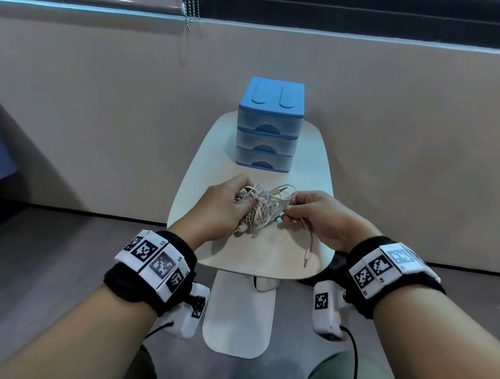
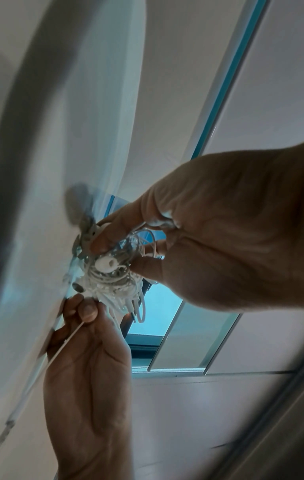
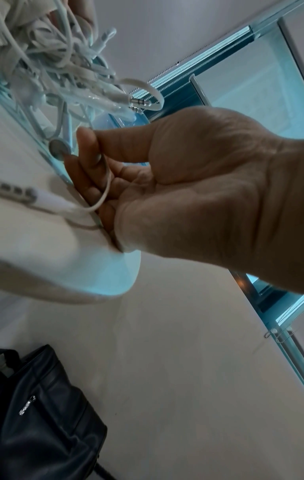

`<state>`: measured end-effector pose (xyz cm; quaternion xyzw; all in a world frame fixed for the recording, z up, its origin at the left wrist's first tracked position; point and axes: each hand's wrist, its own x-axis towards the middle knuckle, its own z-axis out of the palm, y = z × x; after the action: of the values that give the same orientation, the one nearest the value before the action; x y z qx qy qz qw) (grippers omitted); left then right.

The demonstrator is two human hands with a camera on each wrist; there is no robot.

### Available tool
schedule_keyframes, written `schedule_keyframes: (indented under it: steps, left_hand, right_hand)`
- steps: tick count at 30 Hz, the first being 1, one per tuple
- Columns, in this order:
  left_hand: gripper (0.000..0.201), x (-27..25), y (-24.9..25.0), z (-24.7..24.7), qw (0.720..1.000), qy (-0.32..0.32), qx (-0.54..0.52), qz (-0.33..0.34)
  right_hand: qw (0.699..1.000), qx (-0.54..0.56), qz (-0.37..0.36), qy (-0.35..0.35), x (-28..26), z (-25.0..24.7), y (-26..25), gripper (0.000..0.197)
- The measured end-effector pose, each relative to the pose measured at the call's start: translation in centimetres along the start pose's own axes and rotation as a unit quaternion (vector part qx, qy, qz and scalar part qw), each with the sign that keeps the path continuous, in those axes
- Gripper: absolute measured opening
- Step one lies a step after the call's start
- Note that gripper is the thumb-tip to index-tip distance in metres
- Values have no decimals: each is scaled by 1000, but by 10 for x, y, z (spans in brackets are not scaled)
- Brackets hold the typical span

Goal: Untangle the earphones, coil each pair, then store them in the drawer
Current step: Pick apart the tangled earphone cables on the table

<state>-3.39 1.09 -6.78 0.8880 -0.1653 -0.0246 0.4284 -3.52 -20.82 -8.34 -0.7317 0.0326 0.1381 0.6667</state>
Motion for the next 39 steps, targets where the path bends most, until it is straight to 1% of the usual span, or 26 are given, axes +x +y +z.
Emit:
schedule_keyframes:
  steps: [5, 10, 12, 14, 16, 17, 18, 20, 21, 24, 26, 30, 32, 34, 35, 37, 39]
  left_hand:
    - [6, 0, -2, -1, 1000, -1, -12, -1]
    - [7, 0, 1, 1, 1000, -17, -16, 4]
    - [7, 0, 3, 3, 999, -24, -19, 9]
    - [7, 0, 3, 4, 999, -29, -27, 6]
    - [6, 0, 2, 3, 998, -36, -54, -5]
    - [6, 0, 1, 2, 996, -41, -80, -14]
    - [6, 0, 0, 2, 993, -47, -109, -24]
    - [6, 0, -2, 1, 988, -48, -141, -36]
    - [6, 0, -2, 1, 988, -45, -142, -37]
    - [9, 4, -2, 4, 991, -38, -124, -30]
    - [12, 5, -2, 6, 991, -39, -124, -32]
    - [12, 5, -1, 5, 987, -40, -149, -44]
    - [8, 4, -1, 4, 987, -36, -148, -50]
    - [6, 3, -2, 2, 992, -11, -112, -54]
    - [7, 3, -2, 2, 994, 7, -94, -56]
    - [11, 4, -3, 1, 995, 44, -58, -62]
    - [14, 3, -3, -1, 994, 75, -26, -69]
  right_hand:
    - [1000, -2, 5, -16, -2, -2, 0, 11]
    - [999, -17, 13, -35, 0, 0, 1, 18]
    - [999, -20, 12, -45, -2, 2, 0, 17]
    - [999, -16, 10, -40, -2, 1, 0, 15]
    - [1000, 0, 4, -26, -1, -4, 2, 16]
    - [1000, 13, 5, -24, -1, -7, 3, 20]
    - [999, 24, 9, -27, 0, -8, 3, 20]
    - [999, 30, 14, -31, 0, -8, 4, 11]
    - [999, 28, 15, -31, 0, -6, 4, 11]
    - [998, 40, 5, -38, 0, 0, 2, 23]
    - [998, 59, -2, -38, 0, 4, 0, 25]
    - [996, 93, -7, -1, 4, 8, 1, 37]
    - [994, 103, -6, 20, 2, 9, -2, 32]
    - [993, 100, -9, 55, -3, 9, -6, 24]
    - [993, 81, -21, 83, -6, 9, -8, 23]
    - [987, 3, -60, 148, -9, 9, -9, 17]
    - [972, -62, -123, 188, -15, 14, -13, 12]
